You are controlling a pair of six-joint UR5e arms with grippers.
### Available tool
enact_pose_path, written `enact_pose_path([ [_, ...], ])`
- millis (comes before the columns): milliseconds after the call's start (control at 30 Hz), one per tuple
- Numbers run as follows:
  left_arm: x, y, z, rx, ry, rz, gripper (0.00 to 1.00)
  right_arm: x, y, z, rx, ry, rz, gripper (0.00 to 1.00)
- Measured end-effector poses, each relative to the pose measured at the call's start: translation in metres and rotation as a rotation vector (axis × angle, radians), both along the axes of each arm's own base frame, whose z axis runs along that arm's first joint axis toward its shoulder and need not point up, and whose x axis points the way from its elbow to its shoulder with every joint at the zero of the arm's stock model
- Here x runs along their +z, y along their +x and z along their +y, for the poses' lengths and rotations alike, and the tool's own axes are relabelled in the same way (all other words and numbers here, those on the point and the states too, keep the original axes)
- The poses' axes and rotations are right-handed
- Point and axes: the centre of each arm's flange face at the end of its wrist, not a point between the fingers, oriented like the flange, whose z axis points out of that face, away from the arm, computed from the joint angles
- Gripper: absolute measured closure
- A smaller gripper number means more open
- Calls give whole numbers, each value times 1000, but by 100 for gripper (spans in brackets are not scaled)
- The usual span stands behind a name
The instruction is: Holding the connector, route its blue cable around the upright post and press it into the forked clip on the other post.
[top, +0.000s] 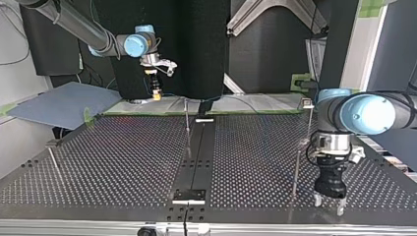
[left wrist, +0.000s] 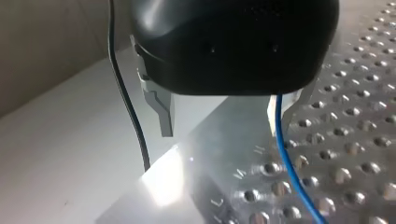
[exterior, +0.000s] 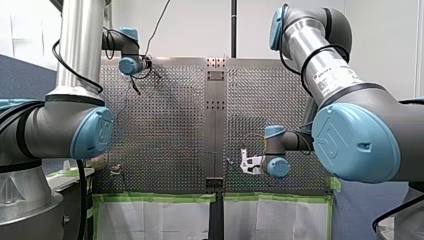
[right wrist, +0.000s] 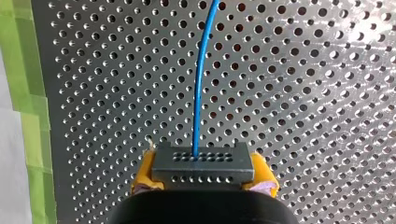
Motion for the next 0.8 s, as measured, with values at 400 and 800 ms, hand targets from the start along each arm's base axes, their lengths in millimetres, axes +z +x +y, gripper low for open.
enact_pose_path([
  [400,-20,1,-2,32,64,85,0,0,0,0,0,1,0,99],
  [800,-40,3,-6,41,95,132,0,0,0,0,0,-1,-2,99],
])
